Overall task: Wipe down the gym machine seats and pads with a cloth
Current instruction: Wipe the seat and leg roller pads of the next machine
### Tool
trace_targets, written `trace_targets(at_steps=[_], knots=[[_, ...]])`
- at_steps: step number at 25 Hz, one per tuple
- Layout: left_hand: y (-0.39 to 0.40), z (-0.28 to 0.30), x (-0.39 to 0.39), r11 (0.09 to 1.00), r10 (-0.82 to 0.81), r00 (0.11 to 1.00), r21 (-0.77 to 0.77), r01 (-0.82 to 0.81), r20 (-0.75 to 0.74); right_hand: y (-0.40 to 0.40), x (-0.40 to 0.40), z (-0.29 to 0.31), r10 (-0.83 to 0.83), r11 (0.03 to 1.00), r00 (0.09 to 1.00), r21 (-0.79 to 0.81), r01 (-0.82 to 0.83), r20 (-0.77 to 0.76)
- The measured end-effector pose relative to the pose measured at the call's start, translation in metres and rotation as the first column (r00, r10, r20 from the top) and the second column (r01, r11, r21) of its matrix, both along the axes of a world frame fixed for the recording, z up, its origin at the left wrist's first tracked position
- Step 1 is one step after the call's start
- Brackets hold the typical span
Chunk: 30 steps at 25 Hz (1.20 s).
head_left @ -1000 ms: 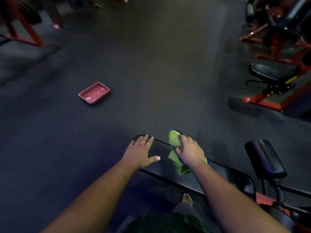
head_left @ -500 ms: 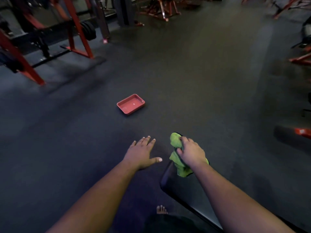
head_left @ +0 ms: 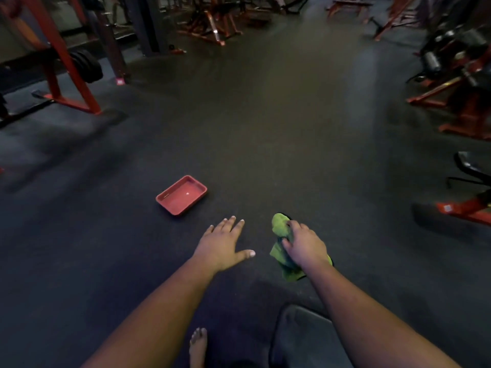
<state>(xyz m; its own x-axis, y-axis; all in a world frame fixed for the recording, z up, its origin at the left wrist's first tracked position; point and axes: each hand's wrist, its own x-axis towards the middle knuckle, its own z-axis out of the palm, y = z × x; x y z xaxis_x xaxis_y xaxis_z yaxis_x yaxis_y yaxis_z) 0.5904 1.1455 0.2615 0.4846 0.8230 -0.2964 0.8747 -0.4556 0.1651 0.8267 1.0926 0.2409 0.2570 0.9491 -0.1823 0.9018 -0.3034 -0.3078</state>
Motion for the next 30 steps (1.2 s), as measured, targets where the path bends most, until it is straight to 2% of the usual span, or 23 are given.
trace_targets(at_steps=[7, 14, 20, 26, 30], knots=[[0.155, 0.011, 0.03, 0.958, -0.286, 0.958, 0.029, 0.286, 0.021, 0.075, 0.005, 0.028, -0.287, 0.958, 0.955, 0.023, 0.286, 0.07], [0.257, 0.023, 0.138, 0.854, -0.519, 0.855, 0.025, 0.519, -0.004, 0.123, 0.071, 0.032, -0.532, 0.846, 0.845, 0.076, 0.528, 0.05], [0.349, 0.02, 0.284, 0.765, -0.641, 0.766, 0.042, 0.642, -0.042, 0.19, 0.191, 0.015, -0.653, 0.754, 0.757, 0.083, 0.651, -0.004], [0.42, 0.031, 0.414, 0.711, -0.703, 0.711, 0.042, 0.702, 0.013, 0.257, 0.304, 0.034, -0.712, 0.7, 0.702, 0.084, 0.709, 0.02], [0.478, 0.02, 0.498, 0.639, -0.769, 0.638, 0.026, 0.769, 0.027, 0.307, 0.37, 0.031, -0.764, 0.646, 0.643, 0.066, 0.761, 0.058]])
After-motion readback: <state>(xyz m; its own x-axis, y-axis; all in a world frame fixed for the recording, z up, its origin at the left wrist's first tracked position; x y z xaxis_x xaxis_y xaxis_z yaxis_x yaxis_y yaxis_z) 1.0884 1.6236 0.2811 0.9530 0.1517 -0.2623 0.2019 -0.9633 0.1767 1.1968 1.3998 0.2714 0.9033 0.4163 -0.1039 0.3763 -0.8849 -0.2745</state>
